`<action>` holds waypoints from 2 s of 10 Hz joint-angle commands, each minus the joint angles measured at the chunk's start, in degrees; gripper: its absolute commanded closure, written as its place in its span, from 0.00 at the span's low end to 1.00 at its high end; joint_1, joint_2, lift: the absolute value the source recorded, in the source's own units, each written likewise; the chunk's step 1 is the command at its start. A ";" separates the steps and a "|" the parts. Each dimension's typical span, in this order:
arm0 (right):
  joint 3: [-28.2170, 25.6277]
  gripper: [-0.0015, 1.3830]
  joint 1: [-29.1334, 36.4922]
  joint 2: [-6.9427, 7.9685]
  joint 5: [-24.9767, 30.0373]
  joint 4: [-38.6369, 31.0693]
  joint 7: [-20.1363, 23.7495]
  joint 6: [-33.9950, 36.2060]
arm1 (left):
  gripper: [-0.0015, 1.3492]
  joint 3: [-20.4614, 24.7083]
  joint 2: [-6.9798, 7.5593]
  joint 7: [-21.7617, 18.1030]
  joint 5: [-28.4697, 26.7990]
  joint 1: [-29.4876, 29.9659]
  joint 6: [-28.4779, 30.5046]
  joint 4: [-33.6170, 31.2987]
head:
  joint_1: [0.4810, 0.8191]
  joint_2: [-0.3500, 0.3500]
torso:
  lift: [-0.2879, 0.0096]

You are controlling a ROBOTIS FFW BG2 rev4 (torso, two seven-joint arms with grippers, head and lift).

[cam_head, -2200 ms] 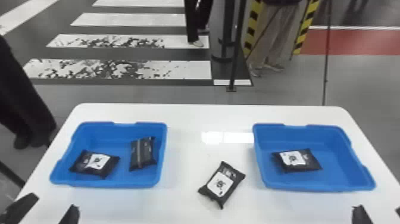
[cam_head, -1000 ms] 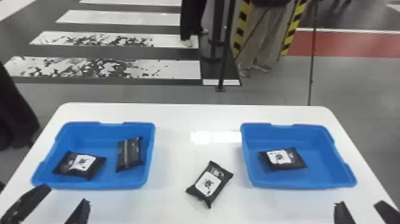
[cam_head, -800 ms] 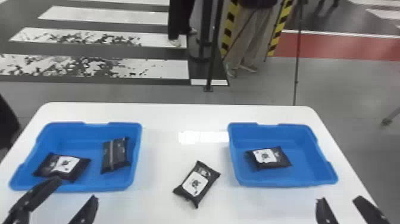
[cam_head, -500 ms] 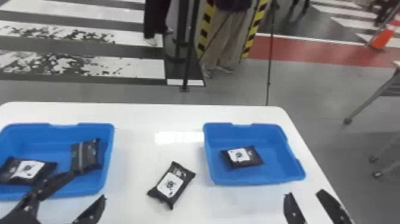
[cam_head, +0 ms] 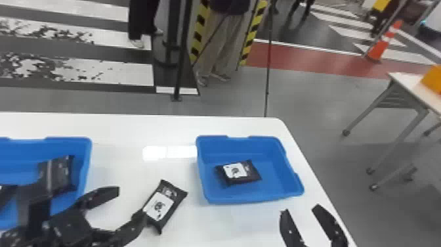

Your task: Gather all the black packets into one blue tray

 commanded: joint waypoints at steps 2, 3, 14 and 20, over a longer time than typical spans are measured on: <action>0.02 0.22 -0.49 0.05 -0.07 0.50 0.23 0.00 | 0.12 -6.48 0.11 -0.29 -1.31 -8.27 8.82 4.10 | 0.63 0.00 | 0.60; 0.02 0.22 -0.49 0.05 -0.19 0.64 0.23 0.00 | 0.12 -8.77 -0.07 -0.29 -2.11 -10.94 11.21 5.79 | 0.63 0.00 | 0.60; 0.02 0.22 -0.64 0.05 -1.22 1.34 0.49 0.00 | 0.13 -17.45 -2.27 3.49 -13.77 -21.07 17.68 15.21 | 0.63 0.00 | 0.60; 0.02 0.22 -0.78 0.05 -1.44 1.48 0.67 0.42 | 0.89 -17.23 -2.27 3.40 -14.79 -21.07 19.09 16.48 | 0.63 0.00 | 0.60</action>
